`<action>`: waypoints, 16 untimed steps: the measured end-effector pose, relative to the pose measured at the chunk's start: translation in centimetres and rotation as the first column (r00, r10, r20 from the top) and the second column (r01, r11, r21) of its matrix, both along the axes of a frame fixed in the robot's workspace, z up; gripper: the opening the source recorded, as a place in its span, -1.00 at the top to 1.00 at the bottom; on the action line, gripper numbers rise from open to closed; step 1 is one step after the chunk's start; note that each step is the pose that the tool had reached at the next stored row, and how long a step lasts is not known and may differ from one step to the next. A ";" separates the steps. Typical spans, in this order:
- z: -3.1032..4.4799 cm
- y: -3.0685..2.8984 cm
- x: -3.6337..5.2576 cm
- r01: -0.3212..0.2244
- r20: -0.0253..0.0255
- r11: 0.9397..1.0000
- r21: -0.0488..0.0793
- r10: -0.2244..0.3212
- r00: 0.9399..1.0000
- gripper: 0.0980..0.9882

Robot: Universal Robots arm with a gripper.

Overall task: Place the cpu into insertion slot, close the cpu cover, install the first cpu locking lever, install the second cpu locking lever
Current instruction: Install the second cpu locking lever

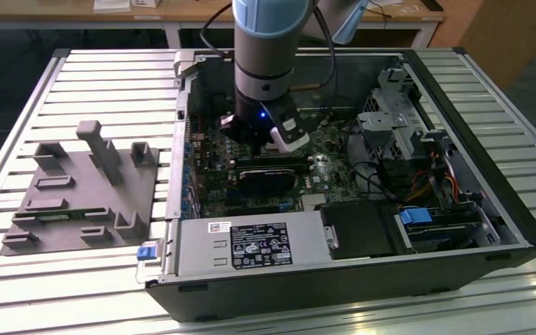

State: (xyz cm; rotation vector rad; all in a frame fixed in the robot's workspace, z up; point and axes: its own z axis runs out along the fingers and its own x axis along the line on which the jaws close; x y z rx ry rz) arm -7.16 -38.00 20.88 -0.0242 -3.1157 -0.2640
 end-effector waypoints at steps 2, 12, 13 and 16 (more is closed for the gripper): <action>0.12 0.00 0.12 0.000 -0.001 1.000 0.000 0.000 1.000 0.96; 0.27 -0.09 1.13 0.000 -0.009 1.000 0.000 0.000 1.000 0.96; 0.26 -0.19 1.13 0.000 -0.009 1.000 0.000 0.000 1.000 0.96; 0.27 -0.65 1.13 0.000 -0.009 1.000 0.000 0.000 1.000 0.96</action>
